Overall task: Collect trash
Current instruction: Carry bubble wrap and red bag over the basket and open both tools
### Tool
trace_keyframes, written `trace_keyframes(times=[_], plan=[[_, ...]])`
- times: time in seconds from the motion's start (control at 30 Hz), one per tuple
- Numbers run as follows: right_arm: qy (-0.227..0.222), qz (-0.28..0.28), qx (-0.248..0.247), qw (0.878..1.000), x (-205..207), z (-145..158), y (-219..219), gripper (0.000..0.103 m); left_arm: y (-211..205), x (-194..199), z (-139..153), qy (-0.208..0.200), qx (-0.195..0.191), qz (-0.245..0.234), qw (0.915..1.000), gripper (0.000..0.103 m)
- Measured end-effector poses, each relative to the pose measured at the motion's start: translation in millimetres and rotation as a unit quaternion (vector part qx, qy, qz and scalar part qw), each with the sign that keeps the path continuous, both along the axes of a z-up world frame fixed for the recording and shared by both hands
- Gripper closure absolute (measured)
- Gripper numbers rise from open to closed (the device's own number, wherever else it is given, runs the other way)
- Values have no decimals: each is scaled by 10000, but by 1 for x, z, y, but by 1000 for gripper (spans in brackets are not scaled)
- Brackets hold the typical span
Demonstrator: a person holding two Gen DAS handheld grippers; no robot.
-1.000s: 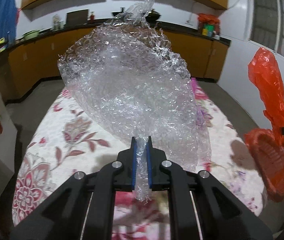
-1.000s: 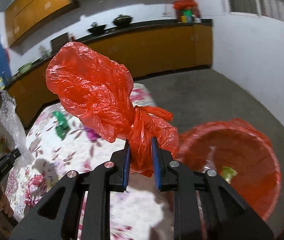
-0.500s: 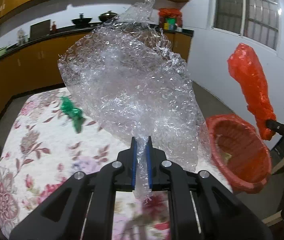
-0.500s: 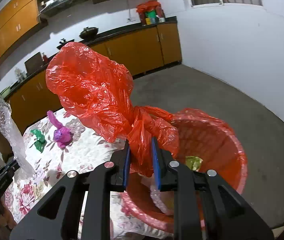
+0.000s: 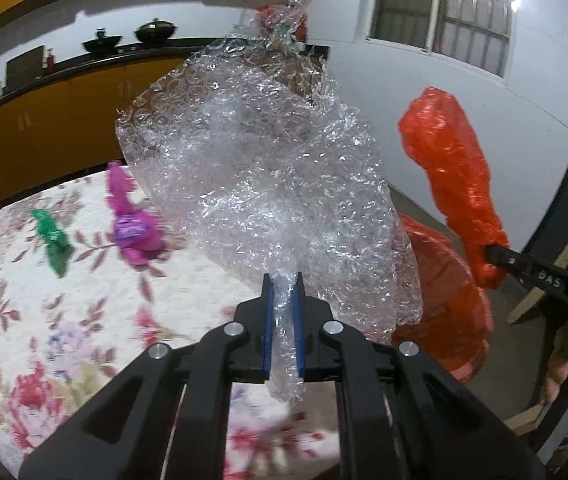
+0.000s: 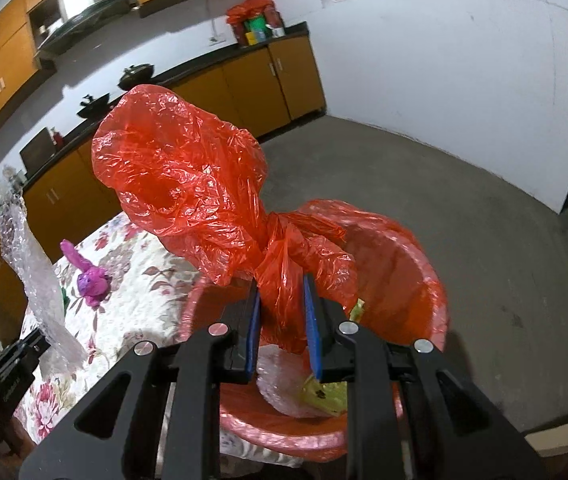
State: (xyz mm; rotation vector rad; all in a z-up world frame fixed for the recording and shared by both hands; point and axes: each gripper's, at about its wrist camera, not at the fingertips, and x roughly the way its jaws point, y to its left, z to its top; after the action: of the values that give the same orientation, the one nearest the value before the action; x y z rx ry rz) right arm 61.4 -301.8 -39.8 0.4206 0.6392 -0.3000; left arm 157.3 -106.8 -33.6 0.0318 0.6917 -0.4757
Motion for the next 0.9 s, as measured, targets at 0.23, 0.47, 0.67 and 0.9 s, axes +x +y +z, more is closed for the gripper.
trace_keyframes(times=[0.23,0.47,0.67,0.9], plan=[[69,-255,220,9994,-6,-7,-22,83,-43,1,-13,200,13,-422,9989,93],[163,-414,367,9983,-7,-15,-33,82,-74,3,-24,342,53,-735,9967,92],[230,-355,430,9982,-6,-22,-41,69,-92,6,-38,509,74,-913,9945,75],[263,-412,344,9982,-12,-25,-43,57,-80,8,-51,581,151,-734,9955,61]])
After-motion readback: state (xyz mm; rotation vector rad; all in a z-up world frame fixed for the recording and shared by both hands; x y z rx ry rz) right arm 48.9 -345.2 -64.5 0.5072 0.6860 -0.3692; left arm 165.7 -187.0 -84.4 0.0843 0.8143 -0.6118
